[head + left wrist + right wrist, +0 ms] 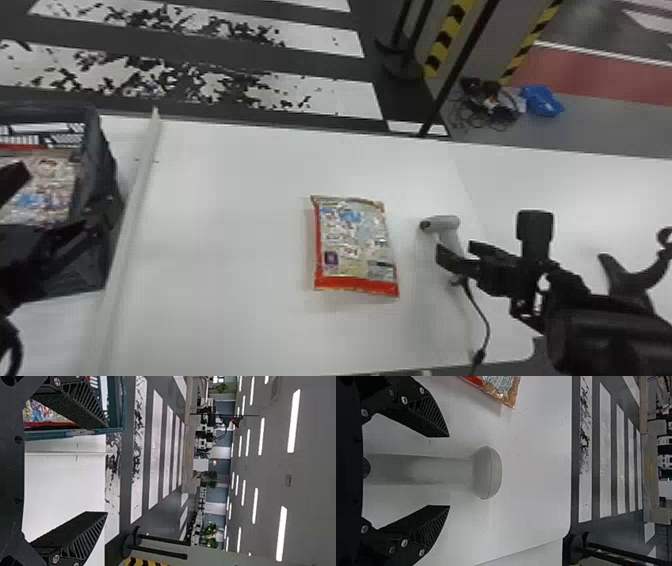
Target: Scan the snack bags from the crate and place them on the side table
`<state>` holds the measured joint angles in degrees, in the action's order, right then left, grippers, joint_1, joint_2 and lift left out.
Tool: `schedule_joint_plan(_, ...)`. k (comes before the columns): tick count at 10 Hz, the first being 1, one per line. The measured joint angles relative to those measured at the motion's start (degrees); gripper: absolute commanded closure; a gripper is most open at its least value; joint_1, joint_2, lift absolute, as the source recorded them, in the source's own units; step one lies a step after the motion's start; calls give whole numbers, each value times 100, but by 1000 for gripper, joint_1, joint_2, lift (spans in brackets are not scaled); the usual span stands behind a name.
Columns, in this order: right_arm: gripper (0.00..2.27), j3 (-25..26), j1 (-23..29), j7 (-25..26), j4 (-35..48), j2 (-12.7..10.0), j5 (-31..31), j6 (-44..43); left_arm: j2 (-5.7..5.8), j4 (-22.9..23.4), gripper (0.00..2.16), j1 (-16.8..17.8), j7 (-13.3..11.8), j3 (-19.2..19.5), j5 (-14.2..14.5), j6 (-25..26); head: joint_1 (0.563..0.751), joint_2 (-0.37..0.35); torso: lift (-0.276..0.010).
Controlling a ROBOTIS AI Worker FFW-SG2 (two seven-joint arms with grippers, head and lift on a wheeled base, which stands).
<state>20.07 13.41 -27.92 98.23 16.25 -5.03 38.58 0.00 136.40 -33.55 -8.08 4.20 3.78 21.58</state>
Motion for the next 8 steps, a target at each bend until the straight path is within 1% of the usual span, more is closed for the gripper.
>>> schedule_joint_plan(1, 87, 160, 179, -82, 297, -23, -324, 160, 0, 0, 103, 2, 0, 1, 0, 0, 695, -247, -94)
schedule_joint_plan(2, 90, 320, 315, -268, 551, -48, -627, 382, 0, -9, 103, 8, 0, 0, 0, 0, 695, -239, -94)
schedule_joint_plan(4, 87, 555, 472, -798, 890, -85, -1119, 747, 0, -23, 103, 18, -1, -7, 0, 0, 695, -209, -94)
schedule_joint_plan(6, 87, 578, 483, -1164, 989, -87, -1362, 1140, 0, -27, 103, 27, -4, -7, 0, 0, 695, -185, -94)
schedule_joint_plan(8, 90, 407, 341, -1506, 848, -87, -1382, 1372, 0, -41, 103, 37, -9, -7, 0, 0, 695, -145, -94)
